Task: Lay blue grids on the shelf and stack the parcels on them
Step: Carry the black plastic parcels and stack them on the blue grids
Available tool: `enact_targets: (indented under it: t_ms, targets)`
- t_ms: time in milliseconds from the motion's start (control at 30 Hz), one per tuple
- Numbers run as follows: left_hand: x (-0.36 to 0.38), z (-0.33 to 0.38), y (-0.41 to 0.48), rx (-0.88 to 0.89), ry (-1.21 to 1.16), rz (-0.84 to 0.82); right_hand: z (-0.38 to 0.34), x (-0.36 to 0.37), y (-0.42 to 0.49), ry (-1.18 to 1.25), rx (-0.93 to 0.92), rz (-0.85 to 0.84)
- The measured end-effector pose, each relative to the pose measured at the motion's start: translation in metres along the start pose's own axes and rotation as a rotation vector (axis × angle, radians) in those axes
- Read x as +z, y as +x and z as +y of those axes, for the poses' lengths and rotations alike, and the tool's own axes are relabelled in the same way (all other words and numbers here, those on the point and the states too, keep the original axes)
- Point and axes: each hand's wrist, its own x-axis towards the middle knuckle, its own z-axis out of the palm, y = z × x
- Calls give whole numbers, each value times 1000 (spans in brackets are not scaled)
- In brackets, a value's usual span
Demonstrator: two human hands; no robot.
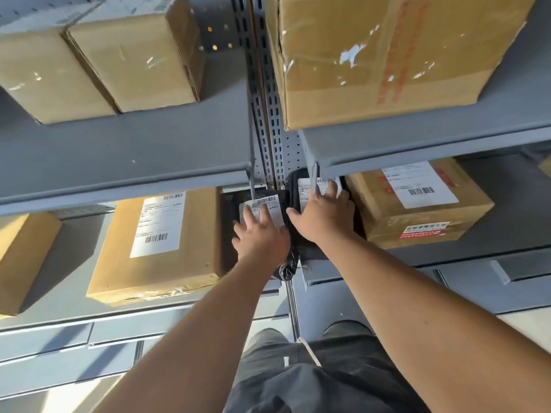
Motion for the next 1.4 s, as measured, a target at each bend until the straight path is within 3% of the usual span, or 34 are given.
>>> enact_targets:
  t_ms: [200,633,1000,1400]
  targets:
    - [15,0,11,-18,-96,5,-3,17,20,25,39,-1]
    - [11,1,7,-86,18,-80,4,19,15,159,124,-79]
    - [-33,12,-47,-127,-42,23,7,-33,-35,215,128,-176]
    - [-82,7,-112,-113,-16,25,15,-90,-101,291,122,-220]
